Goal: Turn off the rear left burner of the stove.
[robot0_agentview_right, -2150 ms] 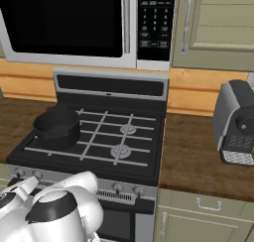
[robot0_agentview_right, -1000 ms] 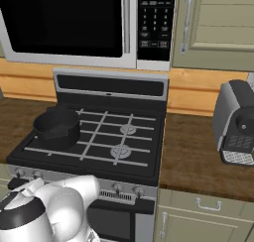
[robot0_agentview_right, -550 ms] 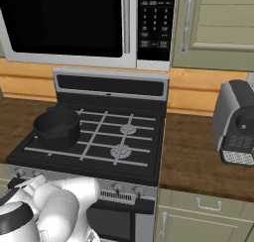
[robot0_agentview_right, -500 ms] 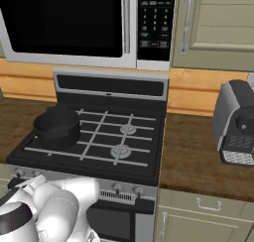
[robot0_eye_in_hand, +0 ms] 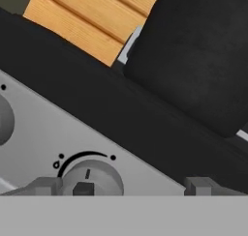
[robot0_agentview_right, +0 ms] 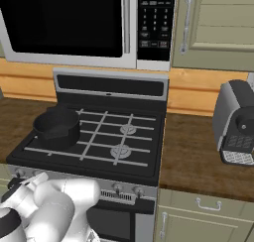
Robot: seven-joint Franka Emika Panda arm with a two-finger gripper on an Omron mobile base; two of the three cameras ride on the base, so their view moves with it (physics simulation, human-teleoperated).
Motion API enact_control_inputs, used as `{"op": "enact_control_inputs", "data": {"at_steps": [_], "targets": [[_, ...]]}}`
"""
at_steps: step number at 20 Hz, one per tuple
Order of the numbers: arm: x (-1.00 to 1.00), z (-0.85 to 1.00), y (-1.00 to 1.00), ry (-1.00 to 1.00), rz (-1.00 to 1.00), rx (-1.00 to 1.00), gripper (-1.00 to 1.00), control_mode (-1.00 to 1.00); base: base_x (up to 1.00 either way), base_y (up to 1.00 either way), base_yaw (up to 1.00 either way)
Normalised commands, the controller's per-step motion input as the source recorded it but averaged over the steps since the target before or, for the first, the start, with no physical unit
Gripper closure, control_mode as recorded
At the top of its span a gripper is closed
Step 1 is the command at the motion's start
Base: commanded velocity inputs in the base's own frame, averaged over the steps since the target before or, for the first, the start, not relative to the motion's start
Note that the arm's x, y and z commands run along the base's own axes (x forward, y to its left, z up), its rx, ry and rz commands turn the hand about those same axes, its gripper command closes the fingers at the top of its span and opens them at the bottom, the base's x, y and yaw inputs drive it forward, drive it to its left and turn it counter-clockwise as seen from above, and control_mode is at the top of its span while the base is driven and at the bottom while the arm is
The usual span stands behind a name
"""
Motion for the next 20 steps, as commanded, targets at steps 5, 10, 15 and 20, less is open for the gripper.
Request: {"op": "enact_control_inputs", "data": {"at_steps": [5, 10, 15, 20], "targets": [[0.03, -0.18, 0.12, 0.00, 0.00, 0.00, -1.00, -1.00, 0.00, 0.00, 0.00], [0.00, -0.21, 0.24, 0.00, 0.02, 0.00, -1.00, -1.00, 0.00, 0.00, 0.00], [0.04, -0.11, -0.07, 0.00, 0.00, 0.00, -1.00, -1.00, 0.00, 0.00, 0.00], [0.12, -0.21, -0.17, 0.00, 0.00, 0.00, -1.00, -1.00, 0.00, 0.00, 0.00]]}}
